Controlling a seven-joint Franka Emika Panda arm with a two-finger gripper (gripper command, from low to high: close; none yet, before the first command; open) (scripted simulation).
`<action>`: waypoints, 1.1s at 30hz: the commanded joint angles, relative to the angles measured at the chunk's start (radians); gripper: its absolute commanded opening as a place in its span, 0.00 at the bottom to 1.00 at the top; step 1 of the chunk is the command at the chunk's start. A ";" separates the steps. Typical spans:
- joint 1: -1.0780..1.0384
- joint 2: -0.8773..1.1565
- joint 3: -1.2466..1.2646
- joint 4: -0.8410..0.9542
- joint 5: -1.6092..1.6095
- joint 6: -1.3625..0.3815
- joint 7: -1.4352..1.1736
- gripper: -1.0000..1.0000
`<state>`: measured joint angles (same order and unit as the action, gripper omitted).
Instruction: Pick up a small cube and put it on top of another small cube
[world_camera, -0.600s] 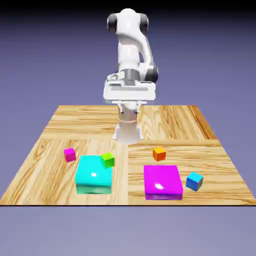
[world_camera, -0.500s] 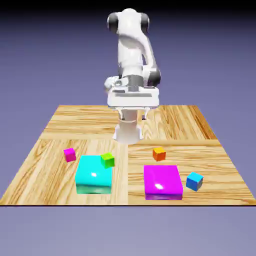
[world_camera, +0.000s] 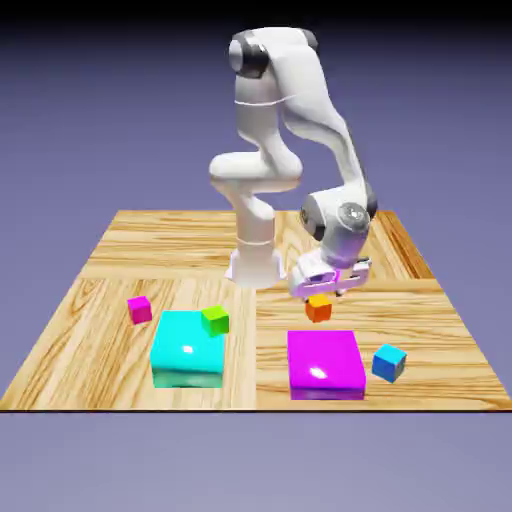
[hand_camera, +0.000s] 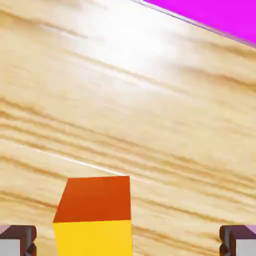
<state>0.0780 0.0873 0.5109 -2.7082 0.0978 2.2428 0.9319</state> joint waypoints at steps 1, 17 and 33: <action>0.000 0.000 0.000 0.000 0.000 0.000 0.000 0.50; -0.051 -0.006 -0.094 0.068 0.032 -0.064 0.044 0.00; -0.347 -0.044 -0.639 0.461 0.217 -0.435 0.302 0.00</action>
<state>-0.2881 0.0437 -0.1284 -2.2470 0.3170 1.8081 1.2333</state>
